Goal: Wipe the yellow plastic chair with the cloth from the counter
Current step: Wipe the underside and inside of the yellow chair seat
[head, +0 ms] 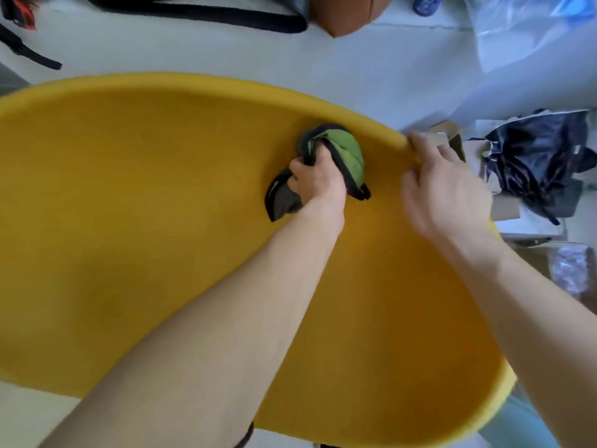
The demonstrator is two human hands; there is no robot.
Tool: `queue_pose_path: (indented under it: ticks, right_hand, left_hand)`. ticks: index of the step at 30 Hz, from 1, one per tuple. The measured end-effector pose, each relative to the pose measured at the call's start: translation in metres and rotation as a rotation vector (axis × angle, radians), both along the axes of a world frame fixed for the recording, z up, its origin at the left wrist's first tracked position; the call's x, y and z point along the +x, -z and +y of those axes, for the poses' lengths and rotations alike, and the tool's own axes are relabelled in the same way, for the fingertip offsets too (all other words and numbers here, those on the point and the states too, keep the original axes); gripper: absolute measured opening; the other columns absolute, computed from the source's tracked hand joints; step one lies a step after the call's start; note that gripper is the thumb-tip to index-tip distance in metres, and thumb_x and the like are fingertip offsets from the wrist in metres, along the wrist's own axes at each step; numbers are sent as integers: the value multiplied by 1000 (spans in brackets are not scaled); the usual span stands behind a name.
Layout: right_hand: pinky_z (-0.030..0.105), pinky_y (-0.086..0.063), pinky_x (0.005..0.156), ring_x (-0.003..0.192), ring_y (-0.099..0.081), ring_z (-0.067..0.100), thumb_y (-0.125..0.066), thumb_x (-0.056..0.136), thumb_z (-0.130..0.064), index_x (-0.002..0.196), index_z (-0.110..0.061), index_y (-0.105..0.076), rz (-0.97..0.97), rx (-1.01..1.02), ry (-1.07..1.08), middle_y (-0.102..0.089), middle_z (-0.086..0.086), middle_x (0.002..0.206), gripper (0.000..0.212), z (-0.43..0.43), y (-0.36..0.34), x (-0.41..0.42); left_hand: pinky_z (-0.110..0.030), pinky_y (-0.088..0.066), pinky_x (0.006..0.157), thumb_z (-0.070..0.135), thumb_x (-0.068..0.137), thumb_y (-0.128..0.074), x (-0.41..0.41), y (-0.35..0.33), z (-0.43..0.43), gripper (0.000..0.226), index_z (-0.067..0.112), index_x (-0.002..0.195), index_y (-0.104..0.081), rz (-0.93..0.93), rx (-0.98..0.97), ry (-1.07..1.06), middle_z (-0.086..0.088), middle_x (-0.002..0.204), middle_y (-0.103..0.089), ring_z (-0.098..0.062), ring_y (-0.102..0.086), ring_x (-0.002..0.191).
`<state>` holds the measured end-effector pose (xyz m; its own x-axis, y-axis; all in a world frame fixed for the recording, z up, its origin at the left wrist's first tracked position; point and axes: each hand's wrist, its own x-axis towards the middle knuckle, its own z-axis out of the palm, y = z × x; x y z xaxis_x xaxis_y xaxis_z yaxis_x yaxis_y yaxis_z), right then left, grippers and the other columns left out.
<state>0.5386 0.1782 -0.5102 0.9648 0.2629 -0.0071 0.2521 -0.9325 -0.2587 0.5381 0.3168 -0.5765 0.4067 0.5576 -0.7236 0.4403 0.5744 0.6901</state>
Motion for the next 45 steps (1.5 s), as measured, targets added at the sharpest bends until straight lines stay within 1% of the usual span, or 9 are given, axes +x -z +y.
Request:
queue_pose_path:
  ticks: [5, 13, 16, 21, 24, 32, 36, 39, 45]
  right_hand:
    - [38, -34, 68, 106, -59, 40, -31, 103, -36, 152, -38, -28, 98, 29, 160, -55, 9, 134, 50, -54, -3, -40]
    - [35, -42, 93, 120, -55, 19, -30, 107, -42, 146, -31, -44, 267, 539, 591, -60, -7, 131, 43, -120, 7, -134]
    - [42, -37, 107, 133, -44, 25, -34, 106, -36, 155, -21, -32, 179, 432, 634, -46, 5, 149, 51, -119, 19, -167]
    - [49, -28, 117, 139, -38, 40, -48, 96, -19, 149, -6, -43, -98, 154, 278, -39, 23, 153, 55, -84, 29, -216]
    - [42, -31, 118, 142, -36, 31, -49, 98, -18, 149, -10, -44, 68, 282, 168, -40, 15, 155, 51, -70, 50, -226]
    - [60, -33, 109, 144, -24, 43, -55, 84, -48, 158, -30, -14, 296, -198, -18, -18, 18, 162, 87, -36, 132, -212]
    - [53, -49, 91, 127, -35, 42, -62, 78, -70, 157, -38, -8, 496, -290, -202, -27, 16, 151, 101, -8, 180, -247]
    - [59, -44, 91, 126, -36, 43, -56, 76, -78, 141, -39, -41, 427, -387, -555, -35, 16, 149, 76, 12, 207, -290]
    - [57, -44, 83, 112, -42, 42, -66, 88, -25, 123, -29, -56, 60, -350, -600, -46, 20, 132, 37, 53, 236, -193]
  left_hand:
    - [-55, -48, 99, 58, 87, -49, -24, 4, -75, 51, 29, 128, -46, 17, 152, 337, -2, 143, -37, -39, -43, 126]
    - [-37, -42, 89, 38, 99, -53, -144, -1, -167, 18, 27, 112, -52, -5, 42, 789, -3, 128, -42, -24, -50, 107]
    - [-44, -47, 91, 37, 97, -56, -213, 14, -175, 20, 18, 103, -55, 103, 81, 997, -6, 119, -47, -28, -56, 99]
    - [-44, -49, 102, 41, 99, -48, -213, 11, -152, 44, 15, 135, -52, 217, -222, 947, -14, 139, -56, -28, -57, 121]
    - [-35, -60, 72, 28, 101, -50, -163, 3, -114, 28, 15, 124, -60, 20, -376, 557, -11, 116, -70, -23, -69, 99]
    - [-39, -52, 75, 40, 94, -55, -209, 78, -44, 21, 23, 102, -65, 295, 420, 1437, -3, 104, -64, -29, -61, 93]
    - [-41, -51, 89, 51, 91, -55, -236, 92, 18, 36, 22, 111, -64, 327, 409, 1257, 10, 115, -54, -17, -56, 100]
    - [-40, -53, 88, 46, 96, -52, -264, 98, 79, 23, 31, 107, -66, 392, 405, 1265, 11, 112, -64, -16, -62, 100]
    - [-39, -52, 89, 28, 97, -56, -293, 113, 161, 17, 22, 101, -72, 419, 470, 1183, -2, 107, -72, -24, -65, 100]
